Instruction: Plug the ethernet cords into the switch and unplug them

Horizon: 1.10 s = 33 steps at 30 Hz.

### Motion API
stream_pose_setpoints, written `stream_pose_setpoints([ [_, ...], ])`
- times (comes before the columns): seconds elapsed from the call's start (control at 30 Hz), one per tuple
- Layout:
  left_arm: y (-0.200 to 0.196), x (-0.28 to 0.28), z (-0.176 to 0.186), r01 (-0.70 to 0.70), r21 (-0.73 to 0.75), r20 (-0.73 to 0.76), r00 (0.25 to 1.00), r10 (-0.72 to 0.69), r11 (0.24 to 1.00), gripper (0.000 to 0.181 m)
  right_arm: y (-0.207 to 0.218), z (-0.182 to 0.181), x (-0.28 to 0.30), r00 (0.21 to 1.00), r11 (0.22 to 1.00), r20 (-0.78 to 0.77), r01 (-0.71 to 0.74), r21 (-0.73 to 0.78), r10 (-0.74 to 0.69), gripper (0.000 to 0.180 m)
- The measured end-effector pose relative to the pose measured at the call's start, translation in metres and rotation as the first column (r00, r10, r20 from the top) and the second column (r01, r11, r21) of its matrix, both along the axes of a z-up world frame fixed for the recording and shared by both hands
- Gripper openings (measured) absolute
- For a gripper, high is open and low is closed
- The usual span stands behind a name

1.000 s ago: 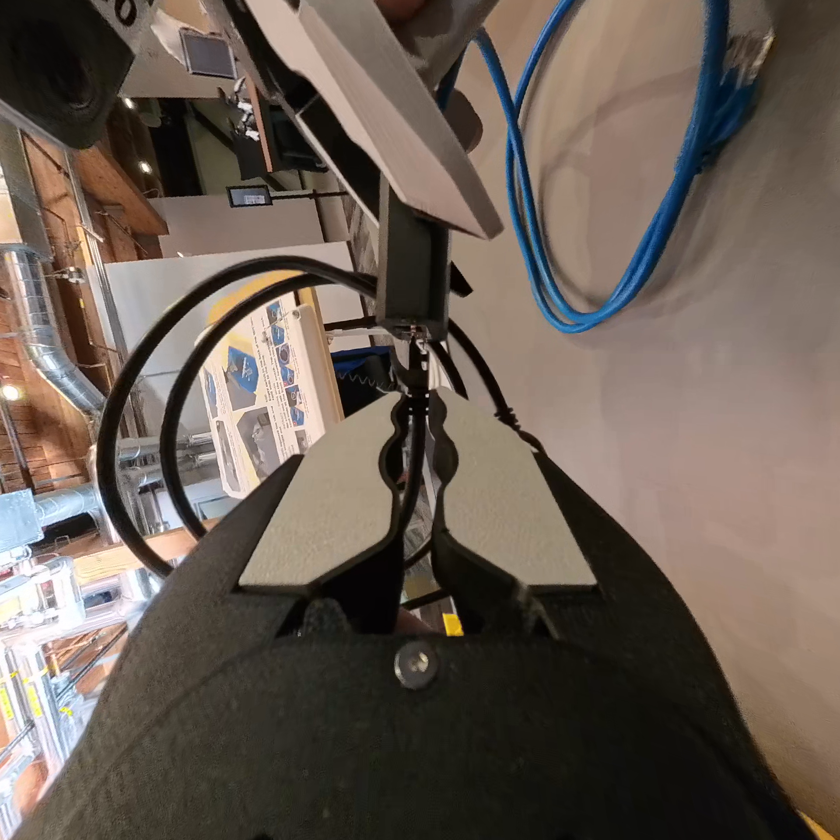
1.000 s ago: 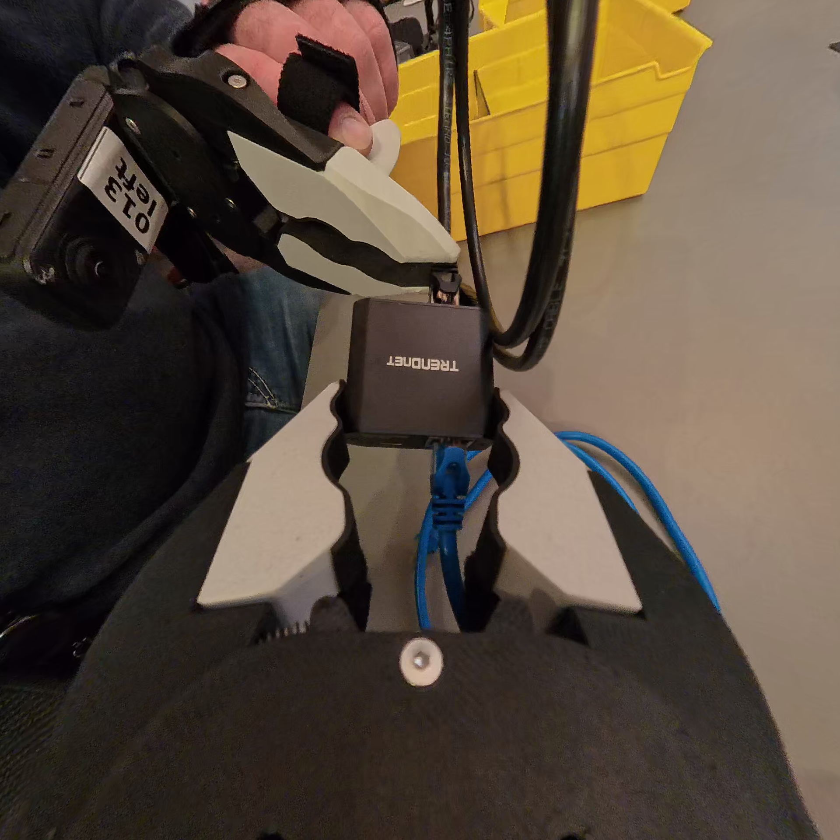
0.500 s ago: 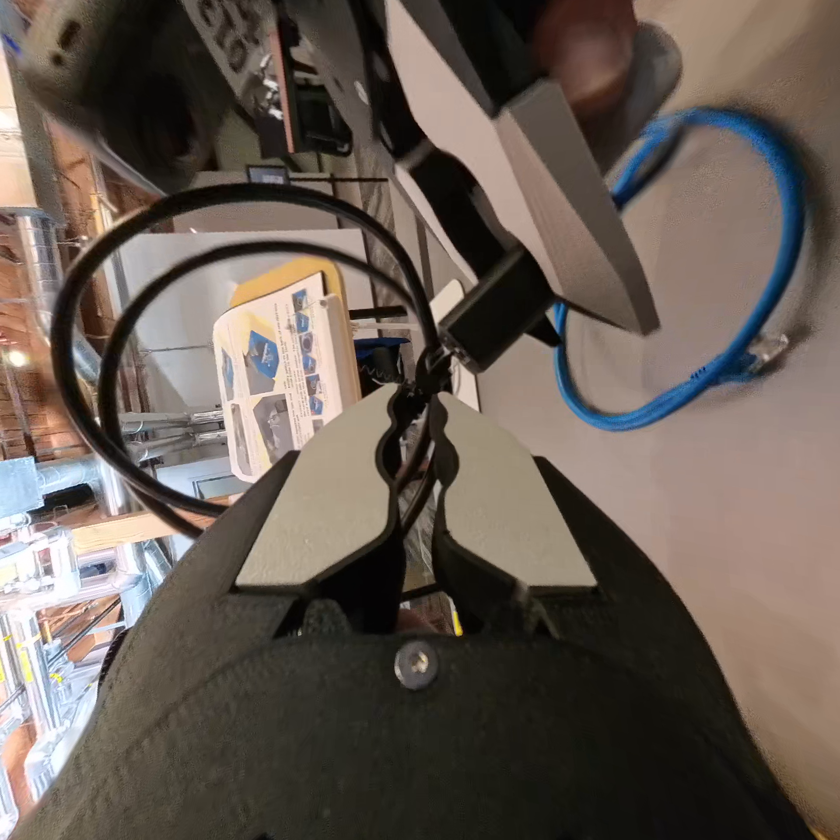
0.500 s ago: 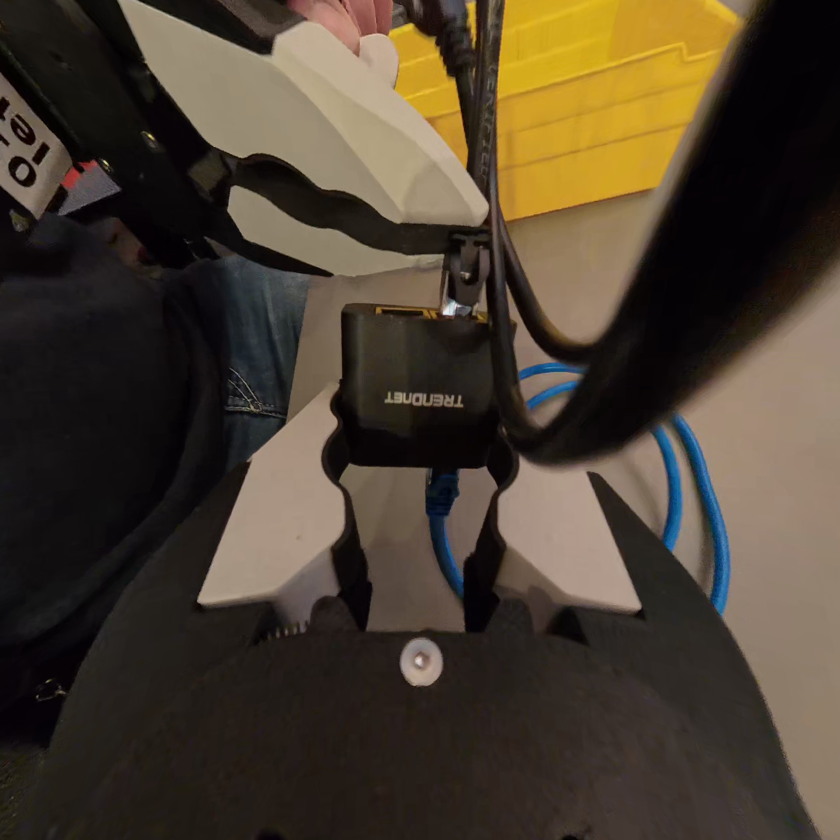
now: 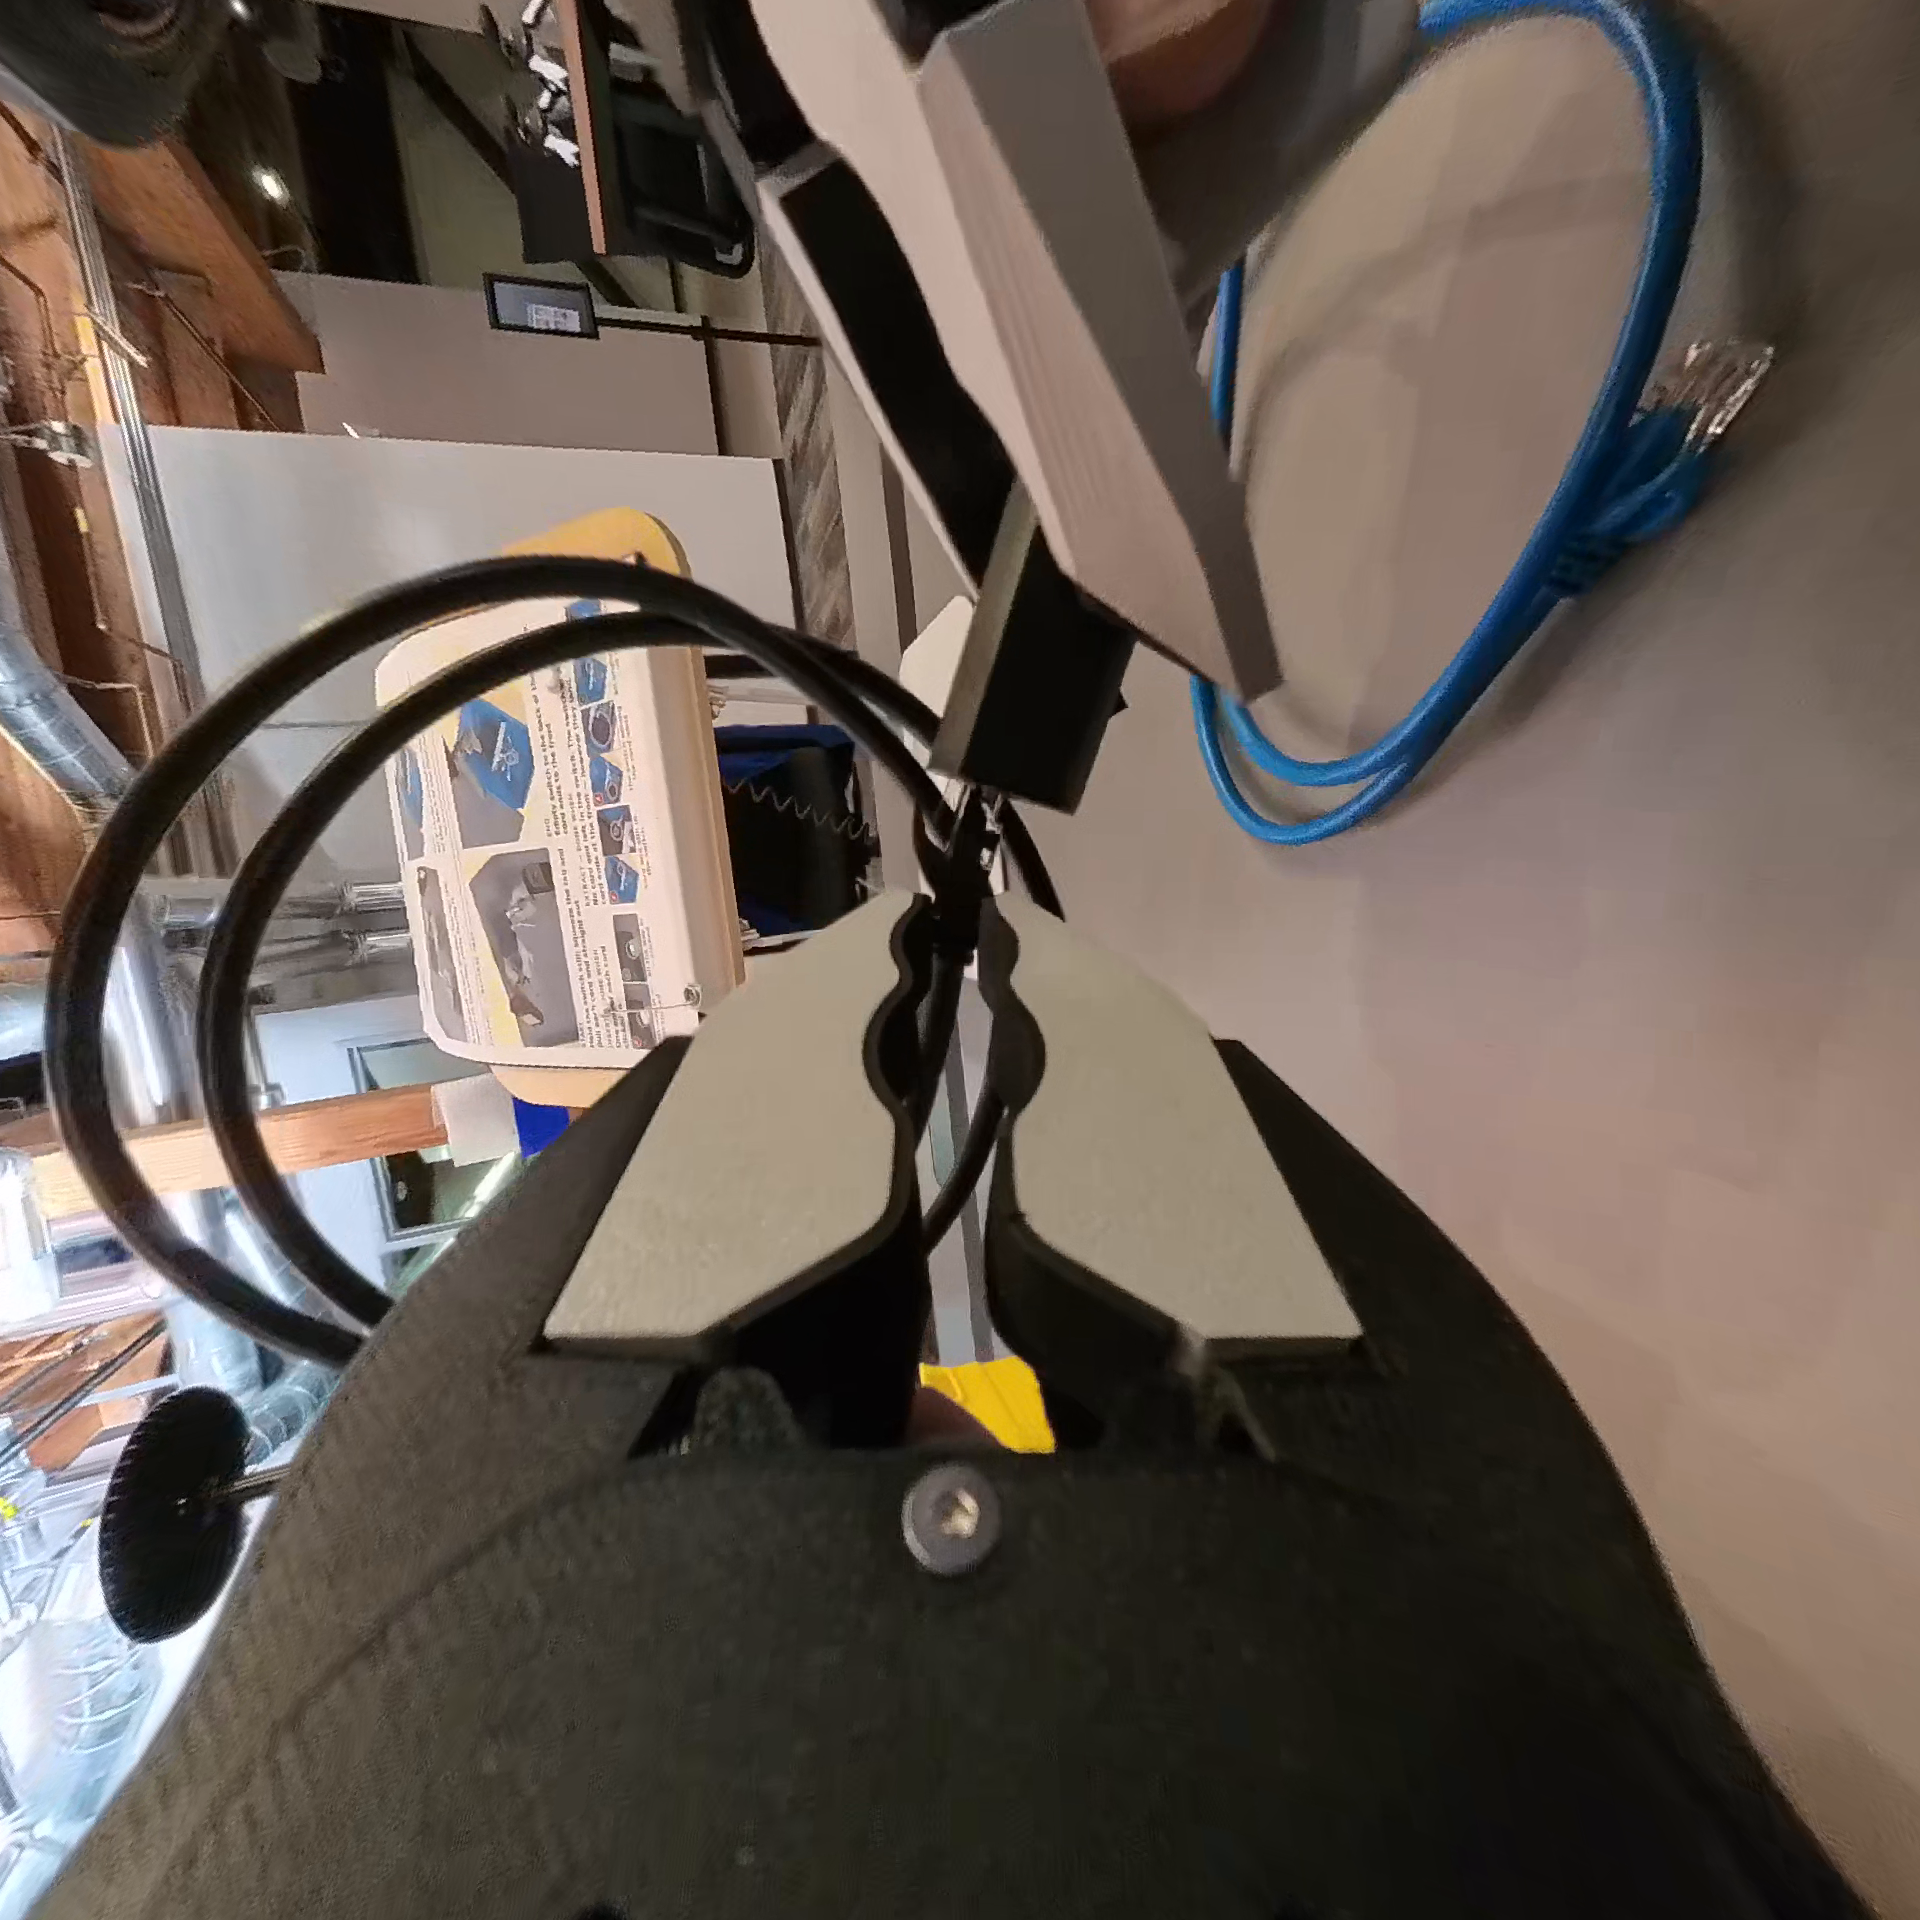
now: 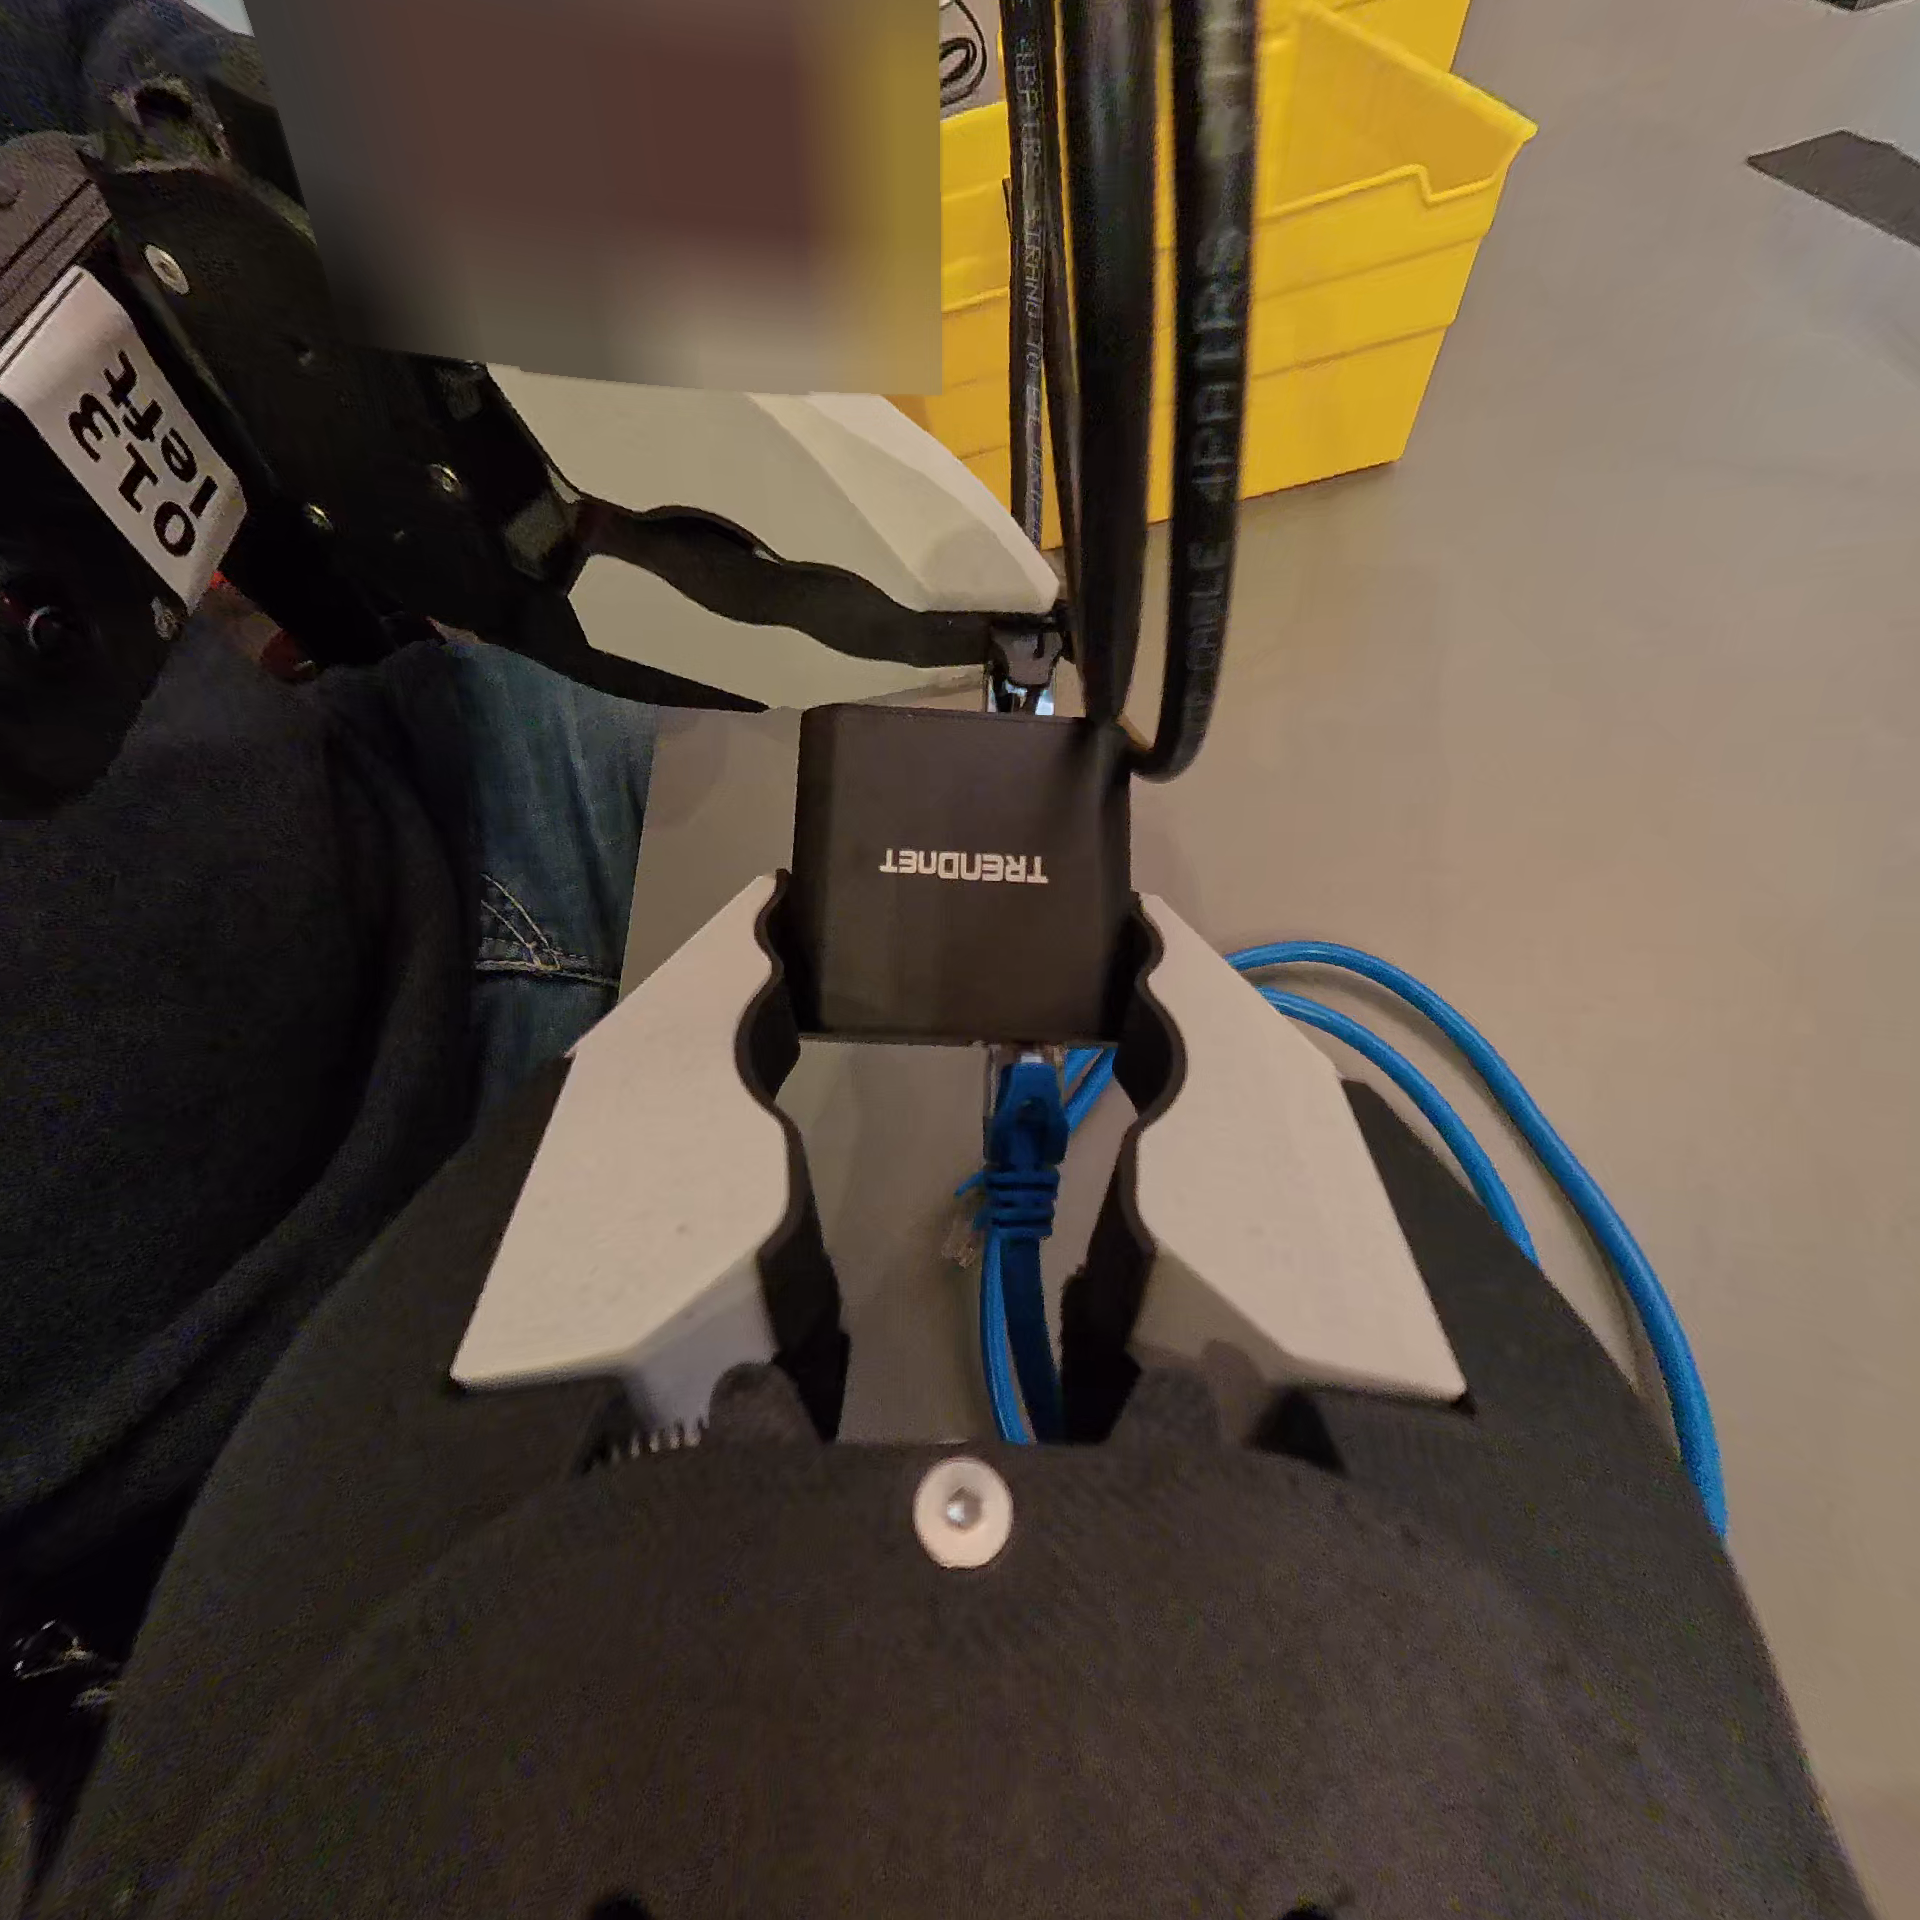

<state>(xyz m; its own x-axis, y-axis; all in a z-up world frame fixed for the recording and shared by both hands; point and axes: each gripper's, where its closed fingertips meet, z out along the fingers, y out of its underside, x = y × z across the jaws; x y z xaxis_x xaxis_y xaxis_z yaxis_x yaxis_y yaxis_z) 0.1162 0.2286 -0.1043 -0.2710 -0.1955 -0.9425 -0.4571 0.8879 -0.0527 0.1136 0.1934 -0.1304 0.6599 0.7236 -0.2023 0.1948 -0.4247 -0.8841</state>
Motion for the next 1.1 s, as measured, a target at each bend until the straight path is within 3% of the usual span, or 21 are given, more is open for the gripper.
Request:
stream_pose_setpoints([
  [0.57, 0.0, -0.005, -0.018, -0.02, -0.026, -0.035, 0.999, 0.019, 0.999, 0.007, 0.001, -0.012, -0.002, 0.996, 0.998, 0.091, -0.008, -0.063, 0.014, 0.059],
  [0.7, -0.004, -0.007, 0.001, -0.009, -0.158, 0.017, 1.0, 0.012, 0.987, 0.014, 0.0, -0.002, -0.002, 0.998, 1.0, 0.069, -0.006, -0.026, 0.008, 0.06],
  [0.8, 0.005, -0.016, 0.019, -0.08, -0.279, 0.061, 0.993, 0.101, 0.957, 0.033, 0.003, -0.01, 0.008, 0.993, 0.999, 0.116, 0.023, -0.035, -0.019, 0.06],
  [1.0, 0.051, -0.072, 0.051, -0.233, -0.339, 0.11, 0.952, 0.284, 0.911, 0.029, 0.003, -0.017, 0.018, 0.994, 0.997, 0.094, 0.067, -0.033, -0.063, 0.06],
  [1.1, 0.095, -0.122, 0.055, -0.404, -0.389, 0.095, 0.876, 0.473, 0.828, 0.024, 0.004, -0.019, 0.02, 0.995, 0.996, 0.068, 0.079, -0.03, -0.077, 0.06],
])
